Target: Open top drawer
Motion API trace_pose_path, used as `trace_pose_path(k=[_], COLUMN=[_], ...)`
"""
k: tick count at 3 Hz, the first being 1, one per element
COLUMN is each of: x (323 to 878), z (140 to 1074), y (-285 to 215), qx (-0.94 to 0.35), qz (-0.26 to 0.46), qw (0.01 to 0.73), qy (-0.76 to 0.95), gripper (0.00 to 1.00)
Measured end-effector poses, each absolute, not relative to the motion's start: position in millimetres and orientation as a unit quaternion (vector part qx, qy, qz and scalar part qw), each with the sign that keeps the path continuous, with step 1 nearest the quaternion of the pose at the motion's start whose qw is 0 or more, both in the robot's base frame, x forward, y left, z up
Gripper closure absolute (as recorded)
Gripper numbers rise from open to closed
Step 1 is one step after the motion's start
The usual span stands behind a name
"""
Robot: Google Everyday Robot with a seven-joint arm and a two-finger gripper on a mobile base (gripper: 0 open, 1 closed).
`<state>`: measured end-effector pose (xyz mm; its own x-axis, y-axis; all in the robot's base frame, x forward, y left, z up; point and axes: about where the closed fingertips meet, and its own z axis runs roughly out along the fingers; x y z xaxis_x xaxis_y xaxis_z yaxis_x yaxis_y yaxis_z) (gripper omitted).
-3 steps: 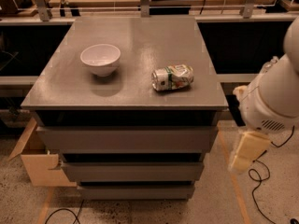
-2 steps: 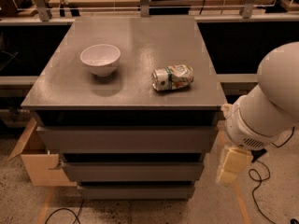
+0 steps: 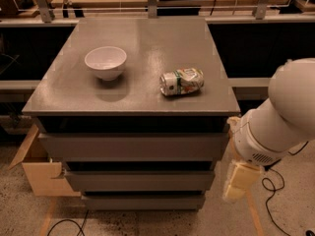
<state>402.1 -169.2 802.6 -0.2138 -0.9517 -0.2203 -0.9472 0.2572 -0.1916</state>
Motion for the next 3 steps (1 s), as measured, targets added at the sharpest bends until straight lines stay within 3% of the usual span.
trace_pose_path(k=[2, 3], x=[405, 445], z=[764, 717], y=[-128, -104], qx=[-0.654, -0.651], qz=[-0.003, -0.018], qw=[0.139, 0.144], qy=[0.743, 0.745], gripper=[0.0, 0.0])
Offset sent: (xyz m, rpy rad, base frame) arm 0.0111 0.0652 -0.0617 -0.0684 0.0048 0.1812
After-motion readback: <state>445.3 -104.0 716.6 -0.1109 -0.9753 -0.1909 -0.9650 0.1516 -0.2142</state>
